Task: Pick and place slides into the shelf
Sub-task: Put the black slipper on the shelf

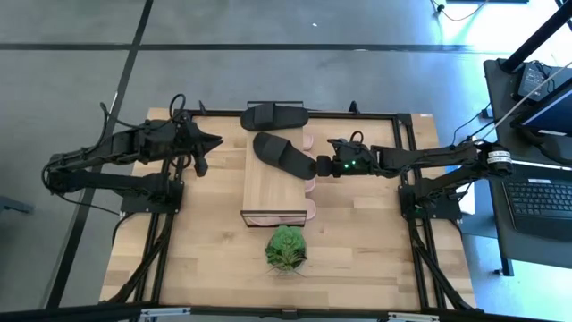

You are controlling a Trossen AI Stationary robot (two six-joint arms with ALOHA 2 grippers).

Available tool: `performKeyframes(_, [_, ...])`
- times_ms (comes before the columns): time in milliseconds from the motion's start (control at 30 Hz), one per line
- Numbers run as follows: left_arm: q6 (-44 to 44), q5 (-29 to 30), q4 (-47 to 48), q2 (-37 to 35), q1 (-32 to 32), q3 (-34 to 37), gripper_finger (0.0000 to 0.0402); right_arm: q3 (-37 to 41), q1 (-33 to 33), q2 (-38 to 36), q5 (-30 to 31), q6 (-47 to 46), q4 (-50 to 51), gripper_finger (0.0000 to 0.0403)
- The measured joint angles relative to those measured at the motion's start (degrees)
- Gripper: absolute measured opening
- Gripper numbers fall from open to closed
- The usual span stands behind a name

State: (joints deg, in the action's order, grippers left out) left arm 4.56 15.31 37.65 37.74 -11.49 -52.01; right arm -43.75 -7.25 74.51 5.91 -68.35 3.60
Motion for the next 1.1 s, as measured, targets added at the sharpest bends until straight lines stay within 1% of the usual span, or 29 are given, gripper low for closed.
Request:
performKeyframes(100, [0.0,0.01,0.0,0.0,0.0,0.0,0.0045,0.0,0.0,0.04,-0.02,-0.13,-0.07,0.0158])
performKeyframes(300, [-0.11,0.0,0.02,0.0,0.0,0.0,0.0045,0.0,-0.04,0.04,-0.02,1.43,-2.21,0.0071])
performKeyframes(367, [-0.13,0.02,0.02,0.0,0.0,0.0,0.0045,0.0,-0.02,0.06,-0.18,2.24,-2.96,0.0051])
performKeyframes(600, [-0.17,0.02,0.57,0.01,0.0,0.0,0.0045,-1.56,-0.66,0.06,-1.07,2.65,-3.07,0.0048])
performKeyframes(800, [-0.17,0.02,0.52,0.0,0.0,0.0,0.0045,-6.77,-4.66,0.06,-10.22,7.09,-2.04,0.0047])
performKeyframes(867, [-0.19,0.02,0.52,0.0,0.0,0.0,0.0045,-9.55,-6.79,0.06,-13.72,8.9,0.94,0.0047])
performKeyframes(933, [-0.17,0.02,0.52,0.0,0.0,0.0,0.0045,-12.47,-9.18,0.06,-17.04,11.19,6.56,0.0047])
performKeyframes(1033, [-0.17,0.02,0.52,0.0,0.0,0.0,0.0045,-16.46,-12.92,0.06,-19.57,15.22,16.2,0.0047])
performKeyframes(1100, [-0.19,0.02,0.52,0.0,0.0,0.0,0.0045,-18.42,-15.54,0.06,-21.27,18.27,19.64,0.0047])
